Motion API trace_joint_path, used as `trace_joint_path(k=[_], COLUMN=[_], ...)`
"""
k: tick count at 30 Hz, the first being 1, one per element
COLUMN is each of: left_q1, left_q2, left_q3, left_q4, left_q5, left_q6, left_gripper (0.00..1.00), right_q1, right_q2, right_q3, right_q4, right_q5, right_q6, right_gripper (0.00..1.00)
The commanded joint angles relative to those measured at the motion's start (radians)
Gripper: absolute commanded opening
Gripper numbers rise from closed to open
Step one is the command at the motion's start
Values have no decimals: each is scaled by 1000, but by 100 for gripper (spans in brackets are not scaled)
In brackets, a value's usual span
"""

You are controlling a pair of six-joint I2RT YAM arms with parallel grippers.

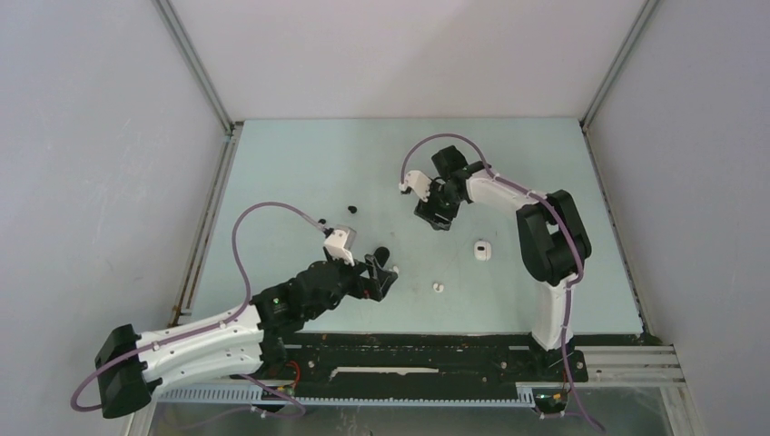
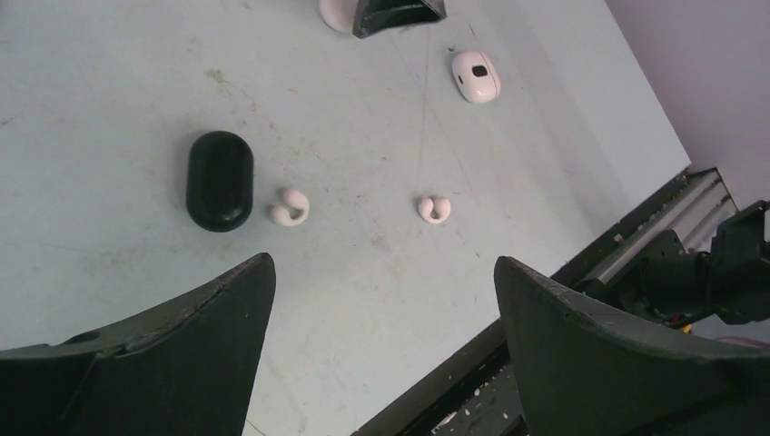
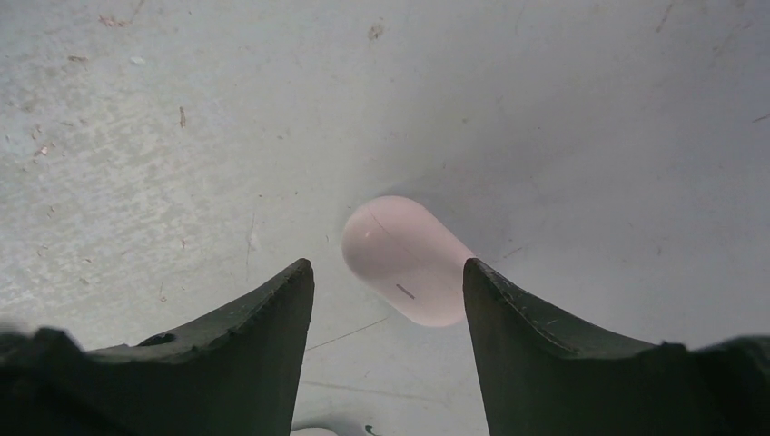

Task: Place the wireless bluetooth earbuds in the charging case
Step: Pick up the charging case at the center of the board.

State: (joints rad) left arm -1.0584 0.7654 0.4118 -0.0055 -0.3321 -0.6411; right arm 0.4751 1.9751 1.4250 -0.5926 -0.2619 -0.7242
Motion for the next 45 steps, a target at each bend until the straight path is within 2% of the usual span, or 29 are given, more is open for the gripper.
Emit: trace_joint_path(k=[1, 4, 7, 9, 11, 14, 16, 21, 23, 27, 30, 35, 45], left_q1=[-2, -2, -2, -2, -2, -2, -2, 8, 33, 82, 97, 101, 102], left_q2=[32, 37, 38, 43, 54, 84, 110, 148, 162, 210, 257, 355, 502], left_q3=[0, -7, -5, -7, -12, -6, 13, 38, 31, 39, 61, 108, 200], left_q4=[81, 107, 109, 111, 120, 140, 134, 180, 229, 337, 411, 517, 532], left_q5=[65, 86, 90, 84, 78, 75, 75, 126, 207, 381, 491, 640, 677], left_q6=[34, 34, 39, 41, 41, 37, 26, -13, -46, -111, -151, -212, -258], left_gripper=[95, 92, 91, 90, 90, 91, 90, 89, 87, 75, 75, 68, 54], right_q1=[-21, -19, -18, -20, -20, -11, 4, 63, 88, 160, 233, 246, 252], right_q2=[50, 69, 77, 62, 28, -43, -122, -466, -606, -876, -1022, -1110, -1129], right_q3=[76, 75, 61, 26, -26, -121, -184, -387, -444, -562, -641, -695, -710], right_q4=[-82, -93, -110, -91, -61, -13, 6, 35, 27, 41, 78, 68, 76], right_q5=[-45, -23, 7, 20, 30, 44, 42, -57, -96, -110, -67, -68, -99], right_q6=[-68, -93, -104, -89, -74, -45, -15, 26, 43, 84, 99, 70, 66], right_gripper=[62, 59, 50, 45, 43, 29, 24, 22, 22, 22, 22, 23, 23])
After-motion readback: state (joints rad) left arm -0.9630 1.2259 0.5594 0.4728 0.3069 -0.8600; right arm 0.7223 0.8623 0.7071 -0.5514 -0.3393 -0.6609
